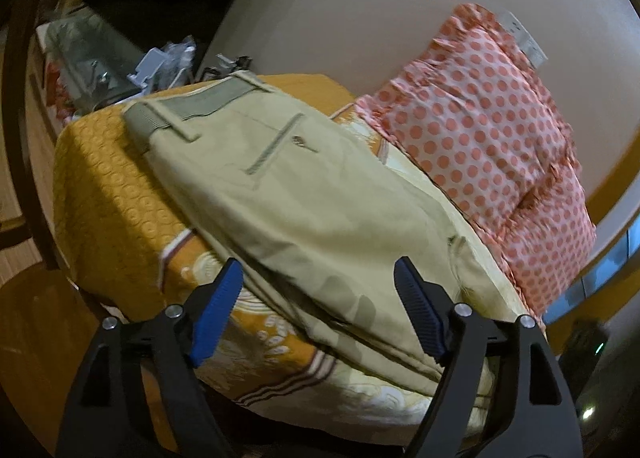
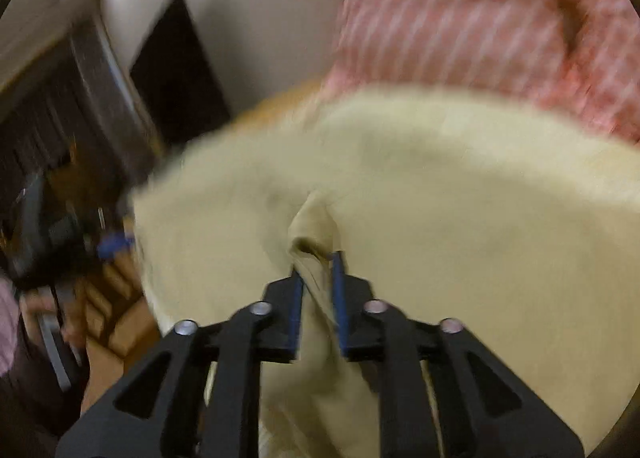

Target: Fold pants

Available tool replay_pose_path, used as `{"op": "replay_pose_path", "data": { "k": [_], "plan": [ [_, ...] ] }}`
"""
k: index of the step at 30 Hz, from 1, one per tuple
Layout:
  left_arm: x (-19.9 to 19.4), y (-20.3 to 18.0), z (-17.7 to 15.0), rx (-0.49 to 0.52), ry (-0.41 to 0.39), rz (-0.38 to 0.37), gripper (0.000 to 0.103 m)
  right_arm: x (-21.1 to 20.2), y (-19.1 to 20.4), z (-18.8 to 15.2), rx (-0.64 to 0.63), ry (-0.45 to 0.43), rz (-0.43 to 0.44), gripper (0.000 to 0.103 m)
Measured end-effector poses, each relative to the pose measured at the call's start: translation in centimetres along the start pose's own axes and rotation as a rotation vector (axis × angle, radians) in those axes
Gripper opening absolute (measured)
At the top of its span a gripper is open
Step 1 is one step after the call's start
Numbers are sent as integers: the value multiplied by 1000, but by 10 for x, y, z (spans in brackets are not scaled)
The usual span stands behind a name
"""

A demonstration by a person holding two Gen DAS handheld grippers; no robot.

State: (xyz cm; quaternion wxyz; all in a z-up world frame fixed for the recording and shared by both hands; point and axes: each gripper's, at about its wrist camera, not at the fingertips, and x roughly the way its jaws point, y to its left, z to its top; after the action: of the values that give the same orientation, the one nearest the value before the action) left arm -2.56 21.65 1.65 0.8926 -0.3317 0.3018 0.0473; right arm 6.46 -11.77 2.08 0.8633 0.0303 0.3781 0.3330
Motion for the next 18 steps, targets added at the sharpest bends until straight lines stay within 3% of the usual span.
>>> {"op": "replay_pose_path", "data": {
  "k": [1,3,4,7,8,12,15,16,17,18],
  "plan": [
    [0,3,1,-9,-5,-7,79,1,5,-7,-5,2,-3,33],
    [1,5,4,-21,-9,-6,80,-18,7,-12,2,-69,47,63],
    [2,6,7,-25,-11,3,81,-28,7,-12,17,-108,47,84],
    [6,9,14,-38,-21,15,81,-54,3,-12,44,-205,39,86],
    [7,11,16,-50,-26,17,81,-60,0,-11,96,-268,0,86],
    [12,22,29,-134,-43,12,81,-76,-19,-9,148,-319,-9,86],
    [14,33,36,-221,-53,27,69,-78,-25,-15,168,-333,-3,86],
    [16,35,39,-234,-54,44,47,-79,-29,-16,176,-335,3,86],
    [20,37,42,-239,-44,70,15,-78,-30,-19,180,-336,5,86],
    [24,37,45,-219,-29,90,14,-79,-32,-21,185,-338,5,86]
  ]
}}
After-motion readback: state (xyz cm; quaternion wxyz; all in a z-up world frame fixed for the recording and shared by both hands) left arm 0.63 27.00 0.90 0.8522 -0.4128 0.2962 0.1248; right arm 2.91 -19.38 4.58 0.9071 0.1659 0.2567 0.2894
